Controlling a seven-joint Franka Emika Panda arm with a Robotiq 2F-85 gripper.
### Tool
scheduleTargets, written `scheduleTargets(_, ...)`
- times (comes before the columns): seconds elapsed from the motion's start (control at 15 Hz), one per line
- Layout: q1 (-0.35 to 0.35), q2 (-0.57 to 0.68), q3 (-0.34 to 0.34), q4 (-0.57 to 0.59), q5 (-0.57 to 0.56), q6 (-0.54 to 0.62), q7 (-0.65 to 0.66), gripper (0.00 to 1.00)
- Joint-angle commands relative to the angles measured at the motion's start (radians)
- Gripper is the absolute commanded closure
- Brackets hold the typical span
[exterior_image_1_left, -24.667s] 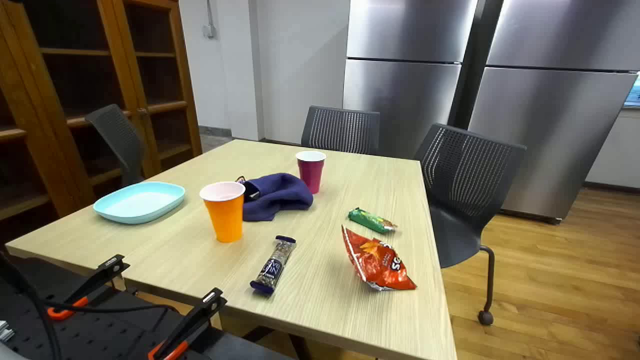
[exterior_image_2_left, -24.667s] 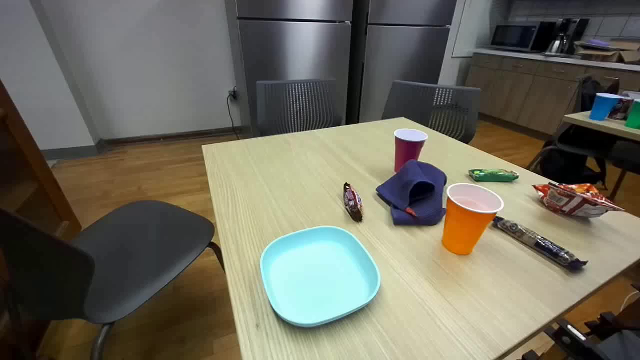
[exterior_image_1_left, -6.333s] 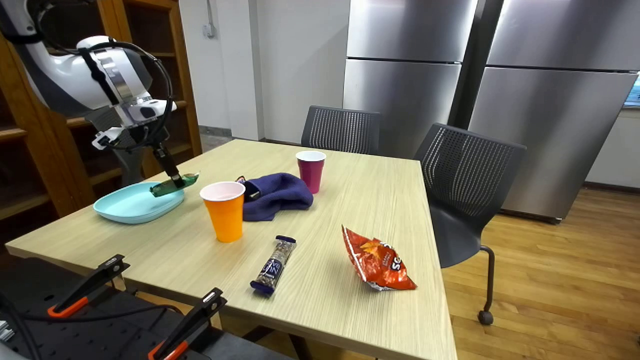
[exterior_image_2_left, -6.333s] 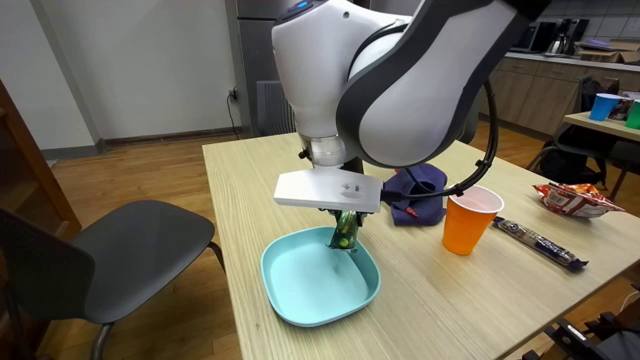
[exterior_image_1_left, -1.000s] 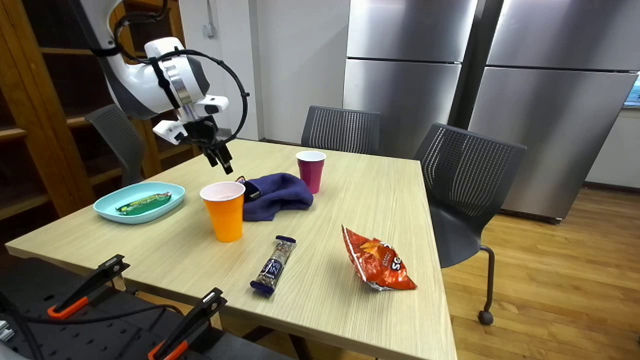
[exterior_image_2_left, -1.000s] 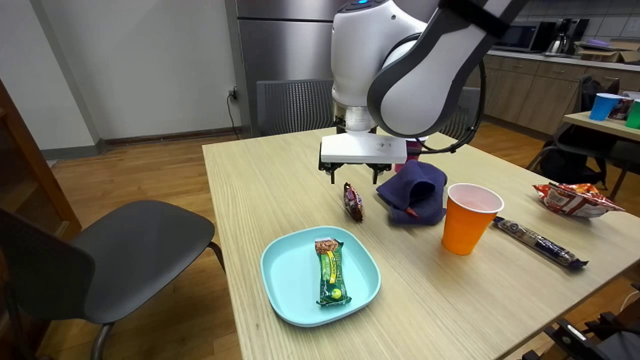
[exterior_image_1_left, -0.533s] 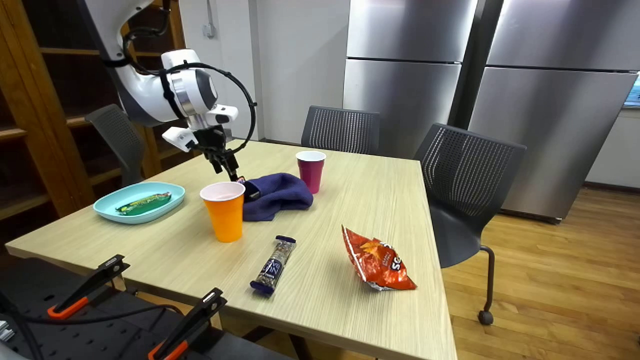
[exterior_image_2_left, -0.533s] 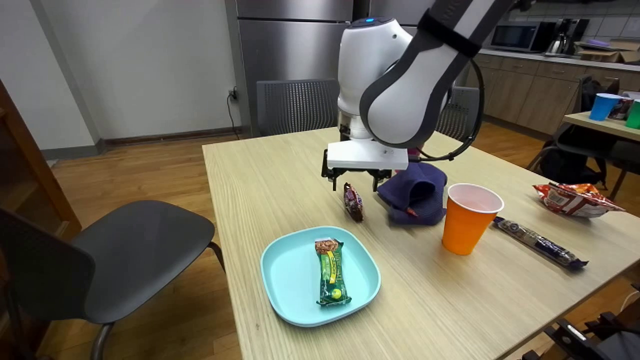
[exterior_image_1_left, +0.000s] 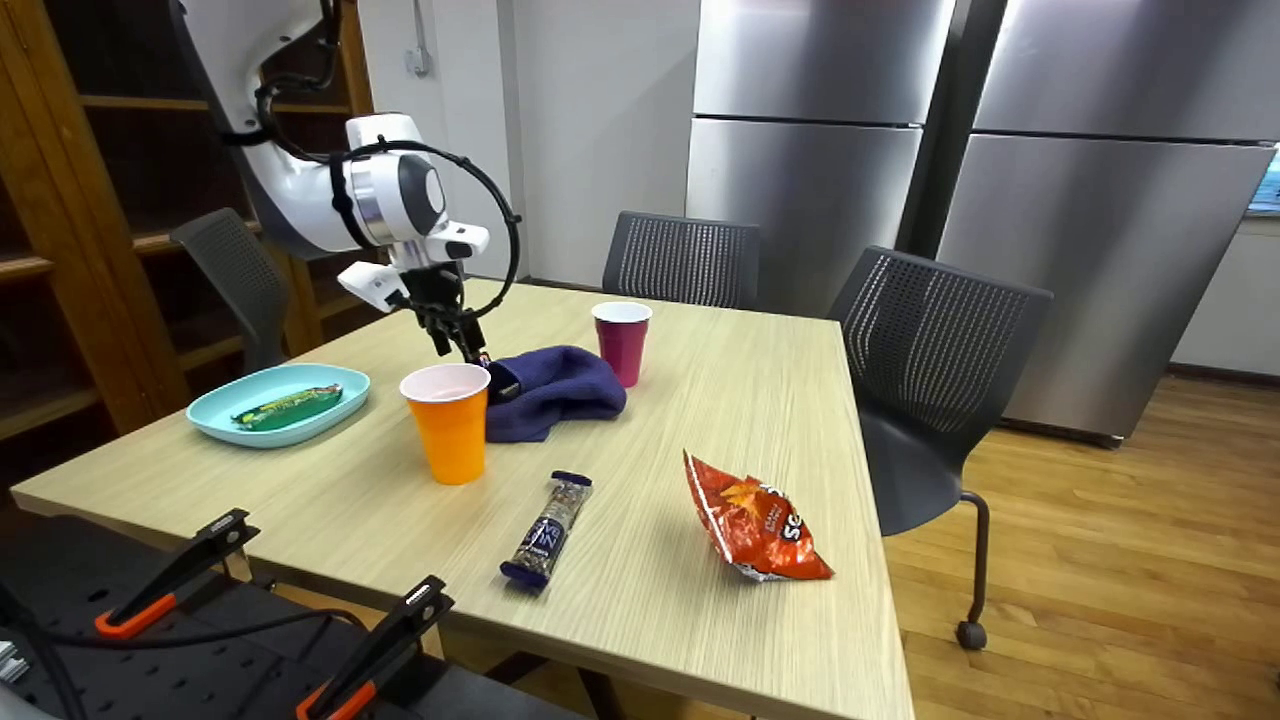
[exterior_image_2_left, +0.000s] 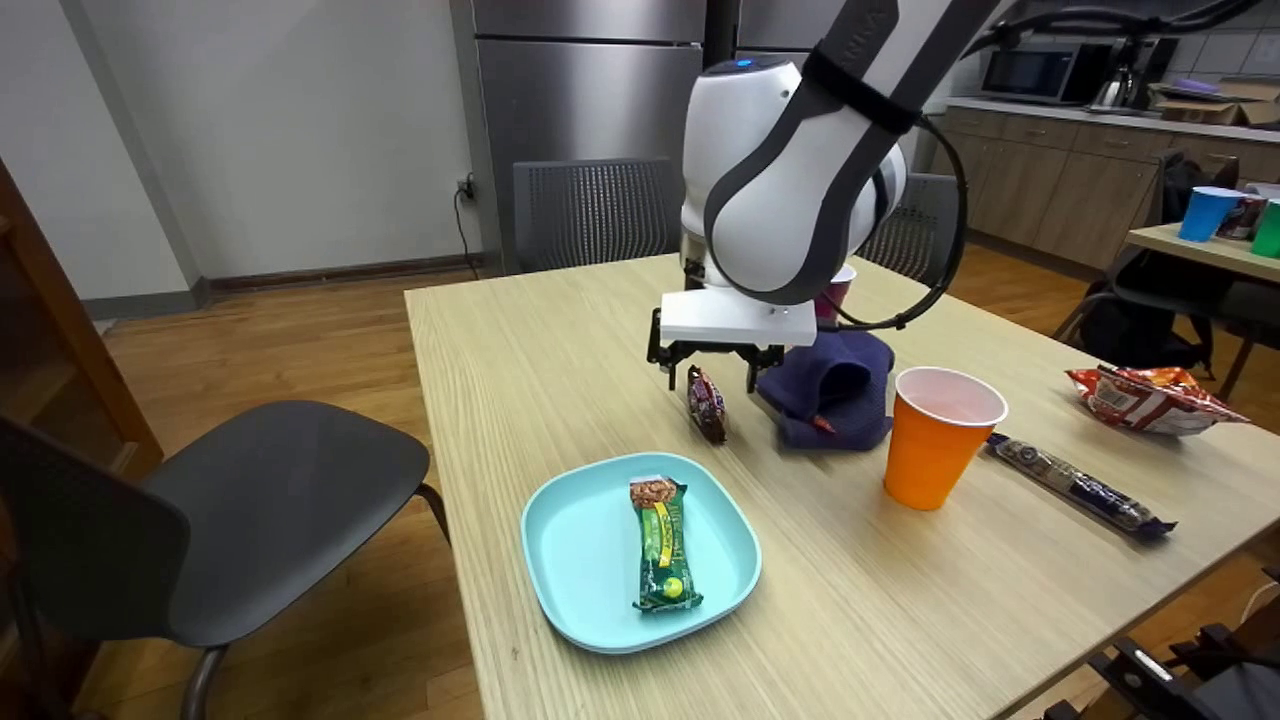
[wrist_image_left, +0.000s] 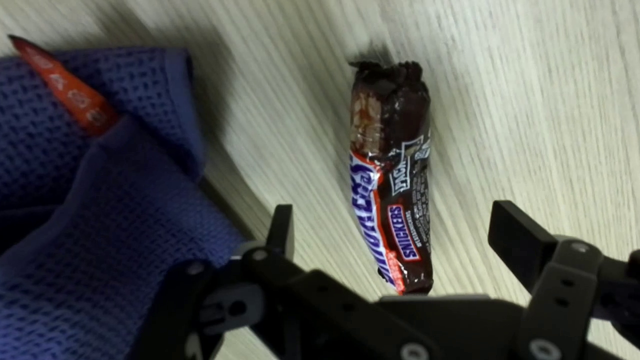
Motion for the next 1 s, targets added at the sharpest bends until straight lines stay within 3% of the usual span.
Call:
scheduleTargets(0.0,0.019,0.035,-0.017,0.041,0.060,-0.017,-0.060,0.00)
scheduleTargets(0.4,0.038,0.062,-0.034,0.058,0.096,-0.017,-0.081,0.00)
scheduleTargets(0.47,0.043,0.063,-0.039,0.058,0.097,-0.014,-0.079,0.25)
scheduleTargets(0.6,0.050,0.065,-0.046,0.059,0.097,-0.011,-0.079,0.34)
scheduleTargets(0.93,0.065,0.064,-0.058,0.060,0.097,-0.009,-0.076,0.75)
